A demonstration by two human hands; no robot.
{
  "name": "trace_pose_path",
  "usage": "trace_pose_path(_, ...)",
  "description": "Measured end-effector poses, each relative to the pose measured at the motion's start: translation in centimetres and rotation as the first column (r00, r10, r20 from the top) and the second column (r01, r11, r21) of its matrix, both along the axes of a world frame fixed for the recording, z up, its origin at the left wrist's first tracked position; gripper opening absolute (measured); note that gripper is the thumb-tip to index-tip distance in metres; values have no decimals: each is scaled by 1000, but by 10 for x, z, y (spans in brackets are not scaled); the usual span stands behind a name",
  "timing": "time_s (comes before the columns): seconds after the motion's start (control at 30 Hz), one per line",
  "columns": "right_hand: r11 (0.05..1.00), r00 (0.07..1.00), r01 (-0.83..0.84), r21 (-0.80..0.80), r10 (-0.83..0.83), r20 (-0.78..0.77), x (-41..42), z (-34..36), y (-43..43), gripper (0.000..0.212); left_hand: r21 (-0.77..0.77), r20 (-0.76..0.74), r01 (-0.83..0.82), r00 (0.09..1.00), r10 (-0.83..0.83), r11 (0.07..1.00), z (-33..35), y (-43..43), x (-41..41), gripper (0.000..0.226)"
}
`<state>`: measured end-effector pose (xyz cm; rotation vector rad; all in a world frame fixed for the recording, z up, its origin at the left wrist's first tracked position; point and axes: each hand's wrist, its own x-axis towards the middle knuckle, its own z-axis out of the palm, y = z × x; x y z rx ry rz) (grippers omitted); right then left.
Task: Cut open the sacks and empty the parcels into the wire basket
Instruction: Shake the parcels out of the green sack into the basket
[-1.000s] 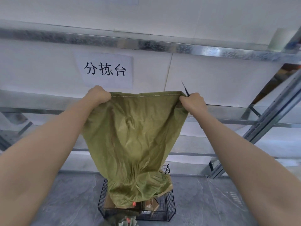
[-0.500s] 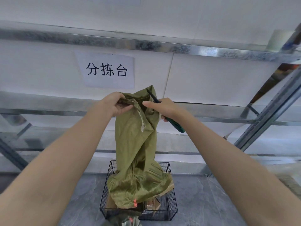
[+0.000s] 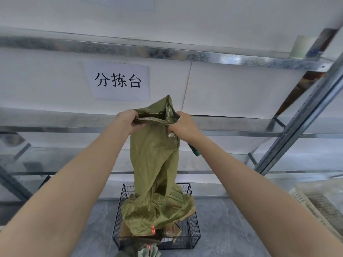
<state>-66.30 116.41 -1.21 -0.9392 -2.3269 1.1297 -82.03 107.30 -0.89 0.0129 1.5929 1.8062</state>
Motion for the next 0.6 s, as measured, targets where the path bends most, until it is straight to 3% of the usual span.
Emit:
trace_pose_path(0.07,997,998,-48,-53,46,-30,9,6,2,17,-243,-266,-61,964,-6,968,-8,-1,-11,29)
trace_pose_path(0.1,995,997,-75,-71,73,-30,14,8,3,18,-390,-415,-69,903,-109,918,-10,-3,-13,43)
trace_pose_path(0.17,990,994,-110,-84,110,-3,23,10,7,17,-667,-621,-109,628,-469,737,-12,-7,-12,59)
trace_pose_path(0.23,987,991,-132,-97,135,25,31,11,10,16,-791,-610,-199,310,-729,578,-10,-8,-1,64)
trace_pose_path(0.27,985,989,-137,-102,141,38,35,11,11,21,-808,-585,-227,213,-782,543,-7,-8,6,61)
trace_pose_path(0.33,984,987,-144,-105,151,59,43,13,12,25,-792,-591,-274,118,-798,546,0,-7,20,38)
trace_pose_path(0.4,984,985,-150,-98,157,67,54,17,12,24,-745,-644,-310,107,-757,590,6,-8,33,21)
trace_pose_path(0.47,988,990,-128,-85,133,54,66,21,15,23,-700,-701,-346,165,-694,624,13,-15,37,20)
trace_pose_path(0.53,995,996,-82,-61,83,19,82,26,22,19,-649,-761,-353,301,-575,674,21,-28,34,17)
trace_pose_path(0.6,999,999,-33,-32,33,-13,97,32,29,20,-586,-765,-270,494,-412,764,29,-42,30,16)
